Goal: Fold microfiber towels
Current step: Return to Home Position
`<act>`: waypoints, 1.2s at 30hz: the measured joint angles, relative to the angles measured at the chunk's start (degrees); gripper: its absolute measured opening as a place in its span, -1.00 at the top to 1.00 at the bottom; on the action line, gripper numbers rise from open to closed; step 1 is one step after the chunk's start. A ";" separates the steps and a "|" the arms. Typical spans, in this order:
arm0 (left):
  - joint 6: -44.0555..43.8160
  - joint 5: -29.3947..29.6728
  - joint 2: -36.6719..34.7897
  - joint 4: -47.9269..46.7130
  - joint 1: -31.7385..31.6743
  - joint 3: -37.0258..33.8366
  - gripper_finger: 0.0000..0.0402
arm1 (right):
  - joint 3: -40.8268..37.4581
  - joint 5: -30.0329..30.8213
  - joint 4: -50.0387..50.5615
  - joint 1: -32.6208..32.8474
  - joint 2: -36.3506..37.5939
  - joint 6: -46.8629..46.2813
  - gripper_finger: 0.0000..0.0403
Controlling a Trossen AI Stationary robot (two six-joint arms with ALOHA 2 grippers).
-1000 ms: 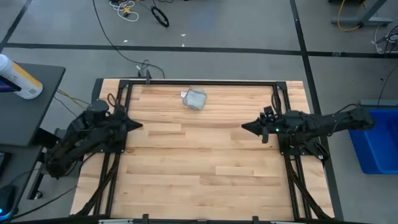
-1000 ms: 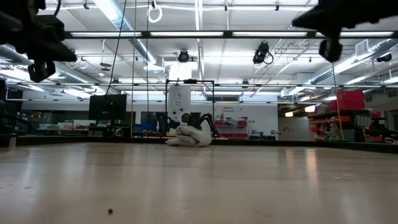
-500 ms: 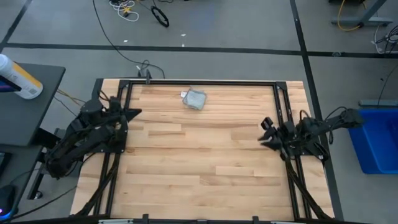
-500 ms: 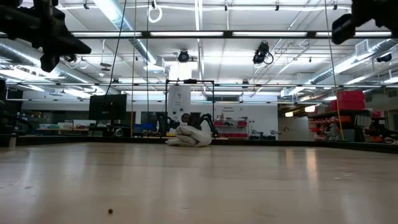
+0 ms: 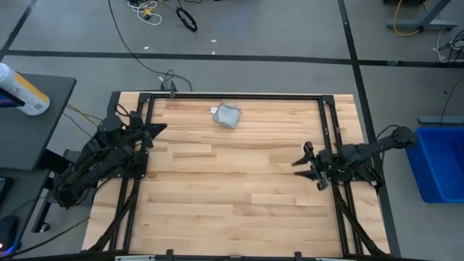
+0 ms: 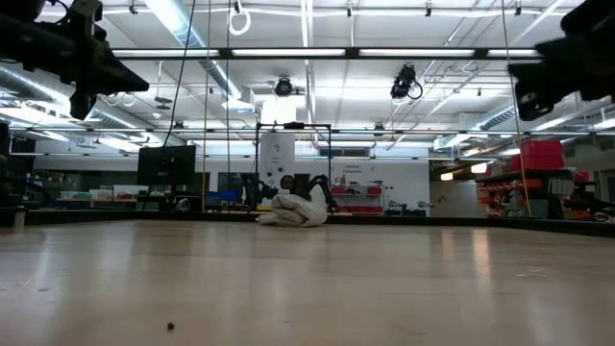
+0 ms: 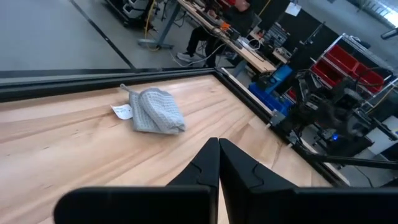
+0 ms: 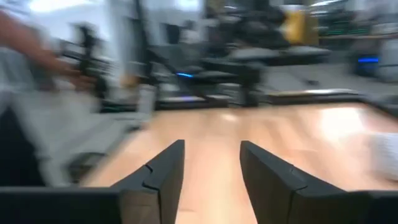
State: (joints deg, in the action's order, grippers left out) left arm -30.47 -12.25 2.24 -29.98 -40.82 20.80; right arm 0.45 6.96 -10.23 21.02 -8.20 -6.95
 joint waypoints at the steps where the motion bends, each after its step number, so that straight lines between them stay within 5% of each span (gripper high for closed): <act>1: -0.22 0.02 0.00 -0.02 0.00 0.00 0.96 | 0.00 2.12 1.25 -0.65 -0.01 0.88 0.18; 10: -2.34 -0.75 0.00 -0.02 0.00 0.00 0.96 | 0.00 18.79 3.91 -12.38 -0.01 13.51 0.01; 17: -1.34 -5.96 -0.04 4.10 0.04 1.35 0.97 | -0.02 18.36 6.33 -20.81 -2.01 4.31 -0.11; 27: 3.94 -7.39 0.28 2.22 0.04 7.85 0.98 | -0.04 18.32 6.29 -22.34 -7.57 -5.31 -0.17; 32: 4.64 1.27 0.26 1.46 0.07 4.35 0.98 | -0.04 18.32 6.26 -22.34 -8.93 -6.57 -0.10; 36: 0.61 8.53 1.41 17.18 1.82 -5.13 0.98 | -0.04 18.32 6.20 -22.34 -9.43 -6.57 -0.01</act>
State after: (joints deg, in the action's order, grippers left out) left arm -29.87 -3.72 3.65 -12.80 -39.00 15.67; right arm 0.40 25.28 -4.03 -1.32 -17.63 -13.52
